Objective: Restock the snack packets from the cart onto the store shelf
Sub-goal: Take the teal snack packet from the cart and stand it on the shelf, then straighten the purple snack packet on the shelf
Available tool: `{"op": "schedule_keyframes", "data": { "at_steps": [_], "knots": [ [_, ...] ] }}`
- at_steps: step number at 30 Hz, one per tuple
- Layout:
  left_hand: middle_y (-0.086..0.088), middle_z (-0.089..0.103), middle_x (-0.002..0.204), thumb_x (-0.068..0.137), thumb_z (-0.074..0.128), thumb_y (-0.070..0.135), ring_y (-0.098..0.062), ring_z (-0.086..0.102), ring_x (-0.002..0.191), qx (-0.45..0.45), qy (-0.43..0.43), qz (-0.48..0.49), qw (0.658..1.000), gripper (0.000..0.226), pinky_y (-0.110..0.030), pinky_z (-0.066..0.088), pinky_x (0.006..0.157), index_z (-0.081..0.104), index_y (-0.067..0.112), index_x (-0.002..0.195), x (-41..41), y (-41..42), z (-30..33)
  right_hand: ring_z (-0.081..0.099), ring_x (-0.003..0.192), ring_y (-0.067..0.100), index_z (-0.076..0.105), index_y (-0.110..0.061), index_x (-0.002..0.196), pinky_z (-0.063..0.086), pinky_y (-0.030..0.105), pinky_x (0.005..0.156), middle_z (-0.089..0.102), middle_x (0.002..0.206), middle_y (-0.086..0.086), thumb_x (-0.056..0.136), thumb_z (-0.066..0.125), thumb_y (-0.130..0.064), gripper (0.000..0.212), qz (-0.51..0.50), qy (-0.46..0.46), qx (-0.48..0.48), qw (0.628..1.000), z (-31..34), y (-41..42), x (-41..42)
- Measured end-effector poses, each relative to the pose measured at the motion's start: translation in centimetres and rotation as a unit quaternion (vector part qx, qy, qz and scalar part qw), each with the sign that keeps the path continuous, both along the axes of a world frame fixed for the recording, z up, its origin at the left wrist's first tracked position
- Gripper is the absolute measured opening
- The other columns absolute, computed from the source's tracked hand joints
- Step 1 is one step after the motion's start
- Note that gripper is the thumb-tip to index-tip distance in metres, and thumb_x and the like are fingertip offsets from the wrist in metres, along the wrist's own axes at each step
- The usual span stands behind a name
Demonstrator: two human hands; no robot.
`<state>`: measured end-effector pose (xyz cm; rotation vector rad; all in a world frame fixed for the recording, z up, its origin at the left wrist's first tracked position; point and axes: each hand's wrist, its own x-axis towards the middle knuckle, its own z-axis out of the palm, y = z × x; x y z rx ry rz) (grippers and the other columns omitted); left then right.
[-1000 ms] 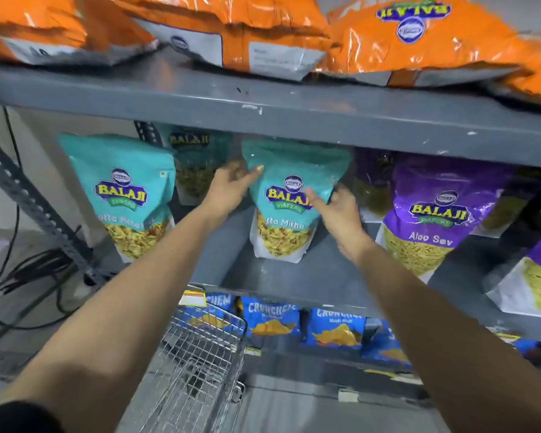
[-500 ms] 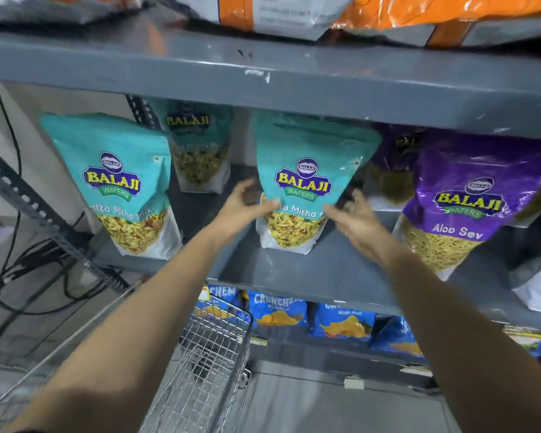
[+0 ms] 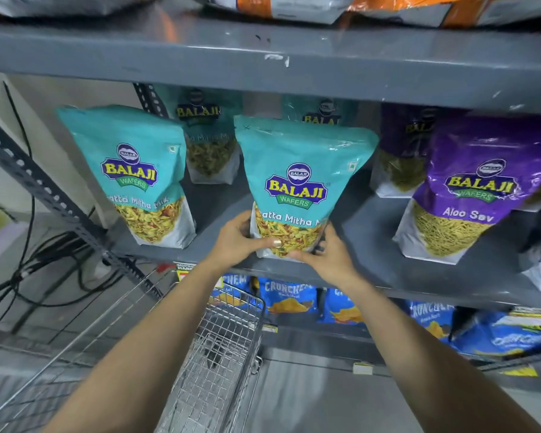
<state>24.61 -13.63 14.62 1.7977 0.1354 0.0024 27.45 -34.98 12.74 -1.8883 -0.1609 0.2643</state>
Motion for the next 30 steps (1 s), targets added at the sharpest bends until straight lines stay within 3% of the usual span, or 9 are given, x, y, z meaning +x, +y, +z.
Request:
{"op": "schedule_keyframes", "data": {
  "at_steps": [7,12,14,18,21,24,26,28,30],
  "knots": [
    [0.003,0.071,0.11,0.071,0.084,0.01,0.006,0.069,0.089,-0.007,0.014,-0.005,1.0,0.058,-0.025,0.059,0.085,0.058,0.011,0.124,-0.7,-0.7,1.1,0.065,0.114,0.014,0.043,-0.039,0.12,0.056,0.04,0.096,0.064,0.122,-0.013,0.058,0.089,-0.04,0.077,0.004,-0.002,0.003,1.0,0.3,-0.1,-0.7],
    [0.003,0.043,0.149,0.064,0.089,0.026,-0.007,0.042,0.133,-0.028,0.002,0.087,0.996,0.104,-0.035,0.041,0.109,0.028,0.021,0.148,-2.5,-2.0,1.1,0.052,0.122,0.012,0.021,-0.026,0.15,0.046,0.03,0.1,0.048,0.13,-0.008,0.064,0.09,-0.025,0.11,-0.022,0.028,0.048,0.998,0.6,-1.3,-1.4],
    [0.001,0.049,0.138,0.064,0.09,0.024,-0.008,0.045,0.127,-0.021,-0.068,0.187,0.98,0.086,-0.028,0.04,0.105,0.042,0.017,0.135,-3.9,-3.7,1.6,0.048,0.123,0.012,0.02,-0.022,0.153,0.042,0.03,0.103,0.045,0.132,-0.003,0.068,0.087,-0.022,0.108,-0.055,0.025,0.069,0.996,0.6,-3.0,-1.8],
    [0.004,0.06,0.08,0.07,0.085,0.015,-0.005,0.055,0.076,0.019,-0.208,0.236,0.949,0.028,-0.019,0.045,0.075,0.062,0.015,0.087,-5.5,-9.0,3.0,0.064,0.106,0.007,0.057,-0.013,0.131,0.049,0.02,0.096,0.064,0.116,0.003,0.076,0.081,-0.012,0.06,-0.168,-0.024,0.111,0.979,0.5,-7.9,-2.5],
    [0.015,0.069,0.076,0.076,0.08,0.01,-0.002,0.063,0.073,-0.017,-0.219,0.192,0.956,0.014,-0.018,0.051,0.075,0.073,0.022,0.08,-4.6,-14.2,3.1,0.066,0.074,-0.009,0.07,-0.017,0.089,0.051,0.01,0.074,0.073,0.086,-0.009,0.074,0.08,-0.003,0.023,-0.285,-0.068,0.12,0.949,0.0,-13.4,-2.4],
    [0.0,0.074,0.083,0.079,0.077,0.007,0.006,0.066,0.073,-0.065,-0.175,0.16,0.969,0.011,-0.013,0.052,0.074,0.077,0.008,0.09,-2.4,-19.3,2.5,0.059,0.07,-0.01,0.066,-0.011,0.089,0.047,0.022,0.073,0.066,0.083,-0.008,0.069,0.084,-0.008,0.027,-0.376,-0.112,0.067,0.918,-0.2,-19.2,-1.7],
    [-0.007,0.075,0.095,0.078,0.079,0.011,0.003,0.068,0.081,-0.06,-0.129,0.116,0.983,0.026,-0.022,0.055,0.081,0.074,0.004,0.102,0.2,-22.1,1.7,0.056,0.088,0.004,0.053,-0.01,0.108,0.047,0.021,0.075,0.055,0.101,0.001,0.063,0.089,-0.011,0.057,-0.382,-0.122,0.033,0.915,-0.3,-22.6,-0.3],
    [-0.012,0.067,0.125,0.072,0.084,0.018,-0.011,0.065,0.11,-0.058,-0.039,0.045,0.997,0.062,-0.032,0.051,0.1,0.061,0.003,0.127,3.1,-24.4,0.7,0.051,0.114,0.017,0.042,-0.006,0.129,0.044,0.024,0.098,0.05,0.127,0.01,0.06,0.092,-0.013,0.086,-0.33,-0.111,-0.032,0.937,-0.4,-25.3,1.8],
    [-0.007,0.053,0.144,0.065,0.089,0.028,-0.018,0.053,0.129,-0.057,0.037,-0.035,0.997,0.094,-0.038,0.042,0.111,0.042,0.011,0.144,5.3,-26.3,-0.1,0.054,0.121,0.019,0.037,-0.002,0.138,0.045,0.027,0.104,0.051,0.136,0.012,0.062,0.09,-0.006,0.093,-0.242,-0.075,-0.037,0.967,-0.1,-26.8,3.4]
  ]
}}
